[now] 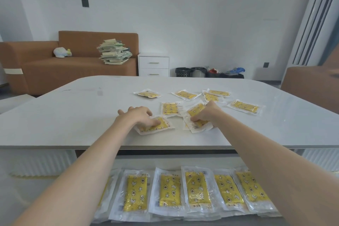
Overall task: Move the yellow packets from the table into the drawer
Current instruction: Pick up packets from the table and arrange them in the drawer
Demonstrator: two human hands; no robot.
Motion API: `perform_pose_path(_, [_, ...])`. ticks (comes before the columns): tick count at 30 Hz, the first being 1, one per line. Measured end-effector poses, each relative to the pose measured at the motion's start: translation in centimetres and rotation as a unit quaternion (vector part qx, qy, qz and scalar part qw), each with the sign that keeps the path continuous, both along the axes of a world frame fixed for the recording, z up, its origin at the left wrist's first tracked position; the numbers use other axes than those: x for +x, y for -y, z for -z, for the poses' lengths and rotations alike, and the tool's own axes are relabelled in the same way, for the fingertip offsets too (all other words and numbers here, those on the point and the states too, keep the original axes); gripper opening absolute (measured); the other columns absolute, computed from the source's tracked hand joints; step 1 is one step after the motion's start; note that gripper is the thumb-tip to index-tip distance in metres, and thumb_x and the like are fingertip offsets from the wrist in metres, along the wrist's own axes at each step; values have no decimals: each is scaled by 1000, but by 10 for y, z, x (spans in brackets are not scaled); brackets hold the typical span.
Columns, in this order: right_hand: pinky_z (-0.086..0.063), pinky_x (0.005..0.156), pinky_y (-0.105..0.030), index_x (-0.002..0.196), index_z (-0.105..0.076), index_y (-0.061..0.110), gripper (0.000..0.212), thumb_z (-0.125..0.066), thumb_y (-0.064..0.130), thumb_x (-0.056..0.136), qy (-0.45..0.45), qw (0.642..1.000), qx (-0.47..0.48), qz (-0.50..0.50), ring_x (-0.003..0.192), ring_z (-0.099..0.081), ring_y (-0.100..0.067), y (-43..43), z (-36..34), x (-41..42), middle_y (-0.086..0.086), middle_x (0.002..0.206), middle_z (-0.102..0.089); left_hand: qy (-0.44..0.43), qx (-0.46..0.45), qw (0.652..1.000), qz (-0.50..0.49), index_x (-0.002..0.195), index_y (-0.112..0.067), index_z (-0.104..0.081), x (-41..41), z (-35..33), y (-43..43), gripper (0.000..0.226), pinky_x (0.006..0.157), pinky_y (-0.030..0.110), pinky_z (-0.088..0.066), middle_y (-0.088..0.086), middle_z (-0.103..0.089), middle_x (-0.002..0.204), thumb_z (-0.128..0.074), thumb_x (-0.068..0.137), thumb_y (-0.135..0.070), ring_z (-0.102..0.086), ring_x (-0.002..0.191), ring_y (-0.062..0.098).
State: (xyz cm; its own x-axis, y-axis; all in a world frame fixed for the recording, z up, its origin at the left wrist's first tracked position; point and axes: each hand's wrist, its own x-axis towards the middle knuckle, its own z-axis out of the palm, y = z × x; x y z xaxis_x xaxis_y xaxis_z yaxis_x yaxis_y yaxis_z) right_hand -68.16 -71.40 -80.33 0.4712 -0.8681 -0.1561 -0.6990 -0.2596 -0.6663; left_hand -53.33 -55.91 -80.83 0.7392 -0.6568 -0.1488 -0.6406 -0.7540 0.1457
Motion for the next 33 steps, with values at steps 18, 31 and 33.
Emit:
perform_pose_path(18, [-45,83,-31,133,-31,12,60,-66,29,87,196,976,30,-88,104,-58,-21,-42,13,-76,-6,120,-56,-230,-349,901,-113,131,-1,-26,-57,20,-46,60,81,33,-44,12,-51,124,-59,91,-33,-54,107,24])
perform_pose_path(31, [-53,76,-29,109,-63,0,33,-68,23,87,31,951,224,-210,85,-65,-20,-49,24,-147,-10,101,-68,-264,-281,923,5,89,-8,-47,-110,44,-59,28,67,27,-36,0,-47,82,-59,91,-33,-47,79,15])
perform_pose_path(33, [-52,74,-27,101,-63,4,25,-68,23,87,4,954,233,-191,85,-64,-20,-47,29,-155,-8,101,-67,-299,-259,918,6,96,-3,-51,-119,48,-57,26,69,27,-45,2,-58,89,-60,92,-28,-57,87,17])
